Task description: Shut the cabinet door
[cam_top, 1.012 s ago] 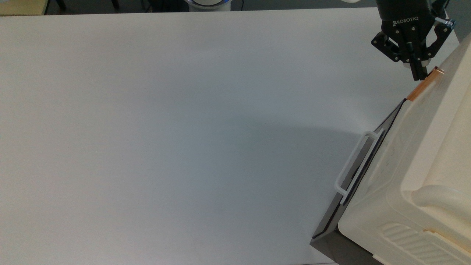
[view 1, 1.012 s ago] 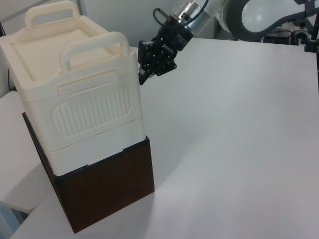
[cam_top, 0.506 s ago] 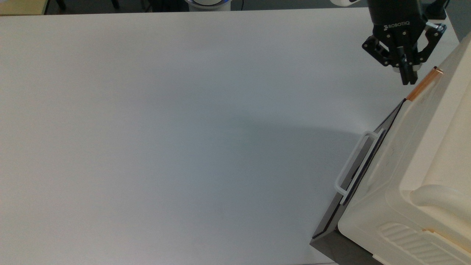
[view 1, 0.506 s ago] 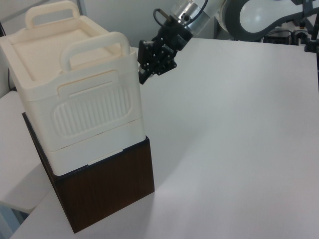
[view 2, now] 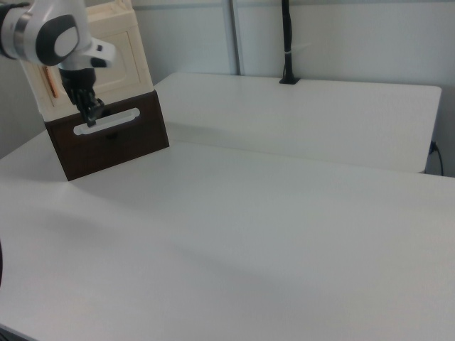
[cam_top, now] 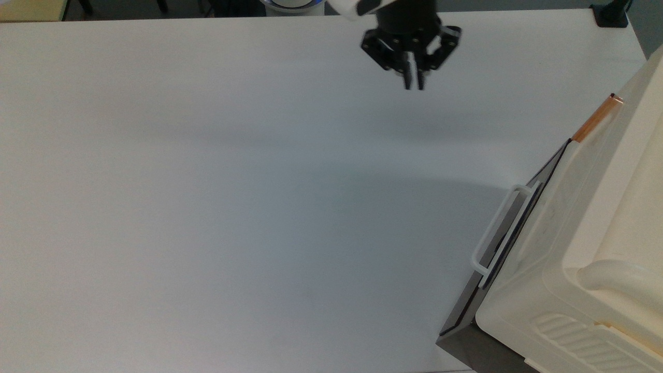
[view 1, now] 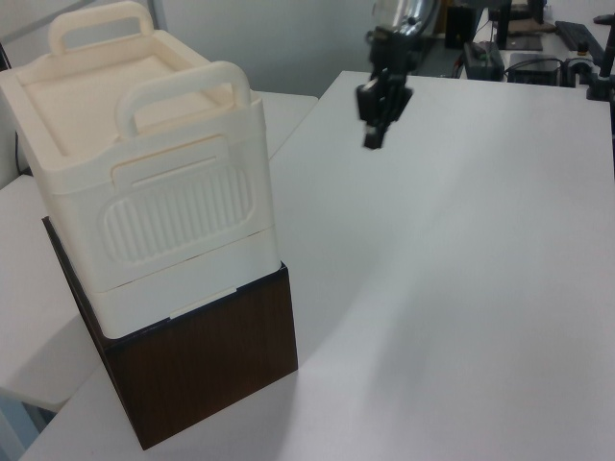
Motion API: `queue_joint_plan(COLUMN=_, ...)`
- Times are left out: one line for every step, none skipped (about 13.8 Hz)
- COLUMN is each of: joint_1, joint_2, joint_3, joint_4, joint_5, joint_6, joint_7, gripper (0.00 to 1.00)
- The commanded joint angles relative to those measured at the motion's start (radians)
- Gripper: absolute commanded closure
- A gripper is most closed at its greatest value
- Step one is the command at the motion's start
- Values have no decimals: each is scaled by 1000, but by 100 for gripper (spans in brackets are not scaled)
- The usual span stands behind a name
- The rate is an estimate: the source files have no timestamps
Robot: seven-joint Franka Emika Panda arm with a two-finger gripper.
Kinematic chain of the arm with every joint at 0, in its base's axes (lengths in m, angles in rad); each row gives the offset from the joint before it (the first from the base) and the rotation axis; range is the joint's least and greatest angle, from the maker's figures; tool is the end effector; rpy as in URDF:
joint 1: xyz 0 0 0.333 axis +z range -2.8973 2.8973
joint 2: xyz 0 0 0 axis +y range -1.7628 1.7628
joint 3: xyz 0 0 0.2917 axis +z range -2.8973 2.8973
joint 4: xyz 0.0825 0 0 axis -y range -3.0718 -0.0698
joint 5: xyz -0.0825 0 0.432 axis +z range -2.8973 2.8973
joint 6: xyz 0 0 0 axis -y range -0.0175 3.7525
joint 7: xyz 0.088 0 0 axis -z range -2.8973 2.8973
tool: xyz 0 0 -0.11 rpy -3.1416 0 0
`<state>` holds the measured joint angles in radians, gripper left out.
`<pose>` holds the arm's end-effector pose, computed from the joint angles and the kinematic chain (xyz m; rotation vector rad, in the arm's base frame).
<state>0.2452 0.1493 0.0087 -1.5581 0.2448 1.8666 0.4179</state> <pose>0.6426 0.1863 0.5398 -2.8437 0.3100 -0.1011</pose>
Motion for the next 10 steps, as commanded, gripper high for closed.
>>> queue_joint_plan(joint_1=-160, joint_2=-94, joint_3=36, joint_4=-79, joint_5=-71, joint_6=-211, joint_7=-230, gripper=55)
queue_joint_plan(joint_1=-188, joint_2=-105, joint_3=36, joint_4=-85, joint_5=-117, joint_6=-228, joint_7=-281, gripper=45)
queue_joint_plan(joint_1=-213, joint_2=-115, joint_3=36, joint_4=-102, joint_5=-149, joint_6=-228, joint_7=-324, gripper=34)
queue_joint_plan(joint_1=-242, joint_2=-129, joint_3=33, joint_4=-124, joint_5=-198, joint_6=-228, joint_7=-373, gripper=0)
queue_joint_plan(joint_1=-254, joint_2=-140, joint_3=31, joint_4=-151, joint_5=-249, joint_6=-227, joint_7=-392, gripper=0)
queue_joint_plan(joint_1=-260, joint_2=-155, joint_3=28, joint_4=-164, joint_5=-286, joint_6=-222, joint_7=-395, gripper=0)
queue_joint_plan(joint_1=-268, joint_2=-158, joint_3=21, joint_4=-159, joint_5=-295, joint_6=-221, joint_7=-399, gripper=0)
queue_joint_plan(joint_1=-282, joint_2=-168, joint_3=2, joint_4=-145, joint_5=-295, joint_6=-222, joint_7=-421, gripper=0)
queue_joint_plan(joint_1=-279, joint_2=-172, joint_3=-28, joint_4=-139, joint_5=-295, joint_6=-225, joint_7=-477, gripper=0)
queue_joint_plan(joint_1=-282, joint_2=-172, joint_3=-33, joint_4=-137, joint_5=-295, joint_6=-227, joint_7=-490, gripper=0)
